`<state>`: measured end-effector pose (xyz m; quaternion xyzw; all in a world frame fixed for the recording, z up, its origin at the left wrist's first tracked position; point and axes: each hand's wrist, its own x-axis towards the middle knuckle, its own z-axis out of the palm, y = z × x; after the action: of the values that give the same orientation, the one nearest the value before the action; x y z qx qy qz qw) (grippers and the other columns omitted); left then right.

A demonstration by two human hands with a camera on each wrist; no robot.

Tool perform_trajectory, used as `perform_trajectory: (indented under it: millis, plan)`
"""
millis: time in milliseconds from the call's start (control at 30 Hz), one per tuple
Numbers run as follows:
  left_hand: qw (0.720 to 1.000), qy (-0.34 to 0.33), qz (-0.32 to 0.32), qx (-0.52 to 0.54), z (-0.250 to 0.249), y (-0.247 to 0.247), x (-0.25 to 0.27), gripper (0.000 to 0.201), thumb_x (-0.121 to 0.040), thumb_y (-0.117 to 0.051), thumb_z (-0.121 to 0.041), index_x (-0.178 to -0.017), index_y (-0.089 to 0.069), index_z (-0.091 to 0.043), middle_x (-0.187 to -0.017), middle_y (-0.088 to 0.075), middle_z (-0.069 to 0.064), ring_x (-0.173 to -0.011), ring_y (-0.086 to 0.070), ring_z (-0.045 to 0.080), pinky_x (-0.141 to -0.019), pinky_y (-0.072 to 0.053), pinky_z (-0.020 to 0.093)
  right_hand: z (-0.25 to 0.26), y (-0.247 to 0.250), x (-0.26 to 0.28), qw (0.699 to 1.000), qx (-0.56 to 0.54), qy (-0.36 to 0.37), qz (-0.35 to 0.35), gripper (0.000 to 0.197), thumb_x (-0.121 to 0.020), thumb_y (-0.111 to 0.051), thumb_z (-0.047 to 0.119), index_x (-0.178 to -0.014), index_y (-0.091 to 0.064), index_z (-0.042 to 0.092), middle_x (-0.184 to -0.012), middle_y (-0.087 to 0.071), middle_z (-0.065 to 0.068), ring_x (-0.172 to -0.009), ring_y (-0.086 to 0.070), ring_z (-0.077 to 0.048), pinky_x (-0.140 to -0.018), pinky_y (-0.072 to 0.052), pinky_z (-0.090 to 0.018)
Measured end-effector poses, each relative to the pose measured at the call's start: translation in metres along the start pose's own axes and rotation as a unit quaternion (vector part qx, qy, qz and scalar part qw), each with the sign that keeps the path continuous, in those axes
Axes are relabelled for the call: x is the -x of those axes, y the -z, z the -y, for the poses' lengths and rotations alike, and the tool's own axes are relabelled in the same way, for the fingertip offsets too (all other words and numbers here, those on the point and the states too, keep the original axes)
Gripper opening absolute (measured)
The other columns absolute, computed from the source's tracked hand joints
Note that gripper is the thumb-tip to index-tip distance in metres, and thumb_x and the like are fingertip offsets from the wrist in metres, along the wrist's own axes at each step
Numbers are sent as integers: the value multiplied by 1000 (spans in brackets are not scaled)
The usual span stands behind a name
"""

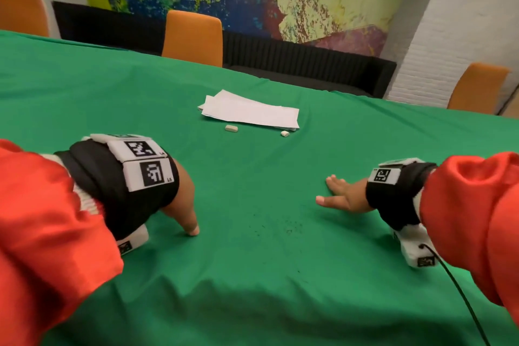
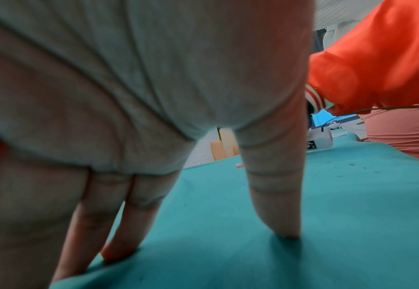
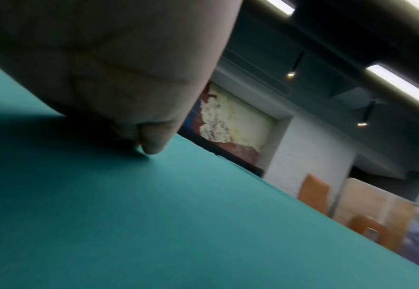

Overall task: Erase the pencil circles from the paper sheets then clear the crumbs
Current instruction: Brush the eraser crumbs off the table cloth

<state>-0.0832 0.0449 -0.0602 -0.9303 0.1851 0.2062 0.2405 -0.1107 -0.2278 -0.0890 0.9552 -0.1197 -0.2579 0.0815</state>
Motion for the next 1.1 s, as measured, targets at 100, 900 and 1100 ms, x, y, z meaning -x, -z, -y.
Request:
perform_trajectory:
  millis: [100, 900, 1100]
  plan:
    - [1000, -3, -7, 6, 4, -1, -4, 66, -86, -47, -65, -129, -54, -14, -127, -58, 4, -98, -51, 20, -75, -30, 22, 34, -4, 27, 992, 6, 119, 44, 74, -95, -18, 55, -149, 11, 14, -156, 15, 2, -144, 4, -10, -117, 2, -30]
    - [997, -32, -74, 15, 3, 18, -37, 89, -89, -33, -69, -152, -7, -11, -160, -9, 4, -143, -22, 25, -113, -18, 35, 45, 44, 1, 995, -23, 94, -13, 66, -95, -15, 58, -151, -9, 24, -157, -4, 7, -143, -16, -15, -114, -5, -28]
    - [994, -100, -32, 7, -18, 10, -35, 89, -91, -31, -66, -152, 4, -11, -159, 10, 5, -146, -9, 24, -115, -7, 34, 47, 24, 7, 995, 24, 94, 36, 75, -93, -17, 61, -151, 3, 18, -157, 8, 3, -145, -8, -15, -115, -3, -31]
